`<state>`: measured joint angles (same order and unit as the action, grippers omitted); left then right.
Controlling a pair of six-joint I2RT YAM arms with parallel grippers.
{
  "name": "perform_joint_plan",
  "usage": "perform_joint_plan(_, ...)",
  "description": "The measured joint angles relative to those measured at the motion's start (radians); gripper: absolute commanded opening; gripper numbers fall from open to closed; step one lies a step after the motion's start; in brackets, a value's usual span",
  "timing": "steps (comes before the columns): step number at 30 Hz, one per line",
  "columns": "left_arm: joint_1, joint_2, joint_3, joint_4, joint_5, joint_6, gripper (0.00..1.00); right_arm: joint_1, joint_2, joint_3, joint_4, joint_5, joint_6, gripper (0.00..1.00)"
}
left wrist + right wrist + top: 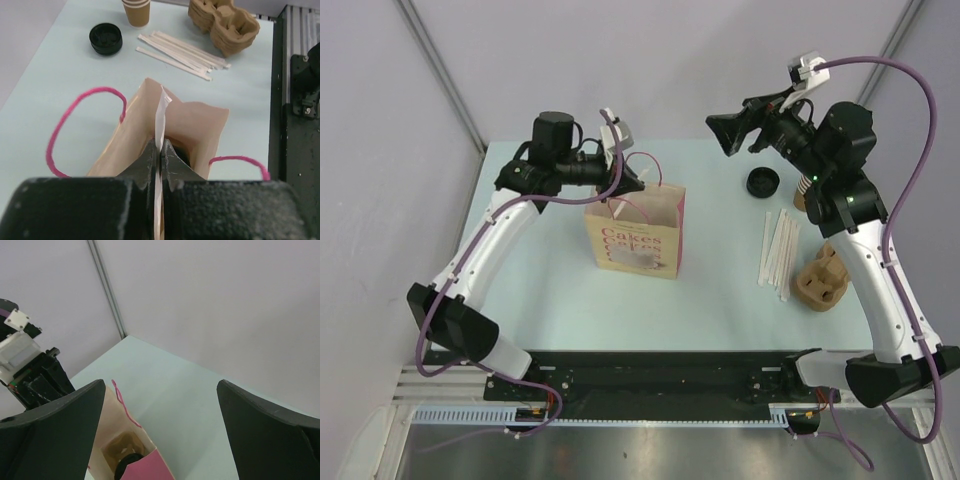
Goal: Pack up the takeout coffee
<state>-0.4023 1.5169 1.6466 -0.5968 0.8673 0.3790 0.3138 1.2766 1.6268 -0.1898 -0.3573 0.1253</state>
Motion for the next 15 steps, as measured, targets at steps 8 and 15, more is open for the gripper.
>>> perform_joint_plan(8,0.000,0.001,-0.101,-0.032,-0.009,0.121,0.23,-0.020,-0.006,-0.011,-0.007,-0.018,0.006,1.00)
perform_joint_plan(15,0.000,0.000,-0.121,-0.045,-0.020,0.170,0.48,-0.033,-0.006,-0.035,-0.016,-0.027,0.005,1.00)
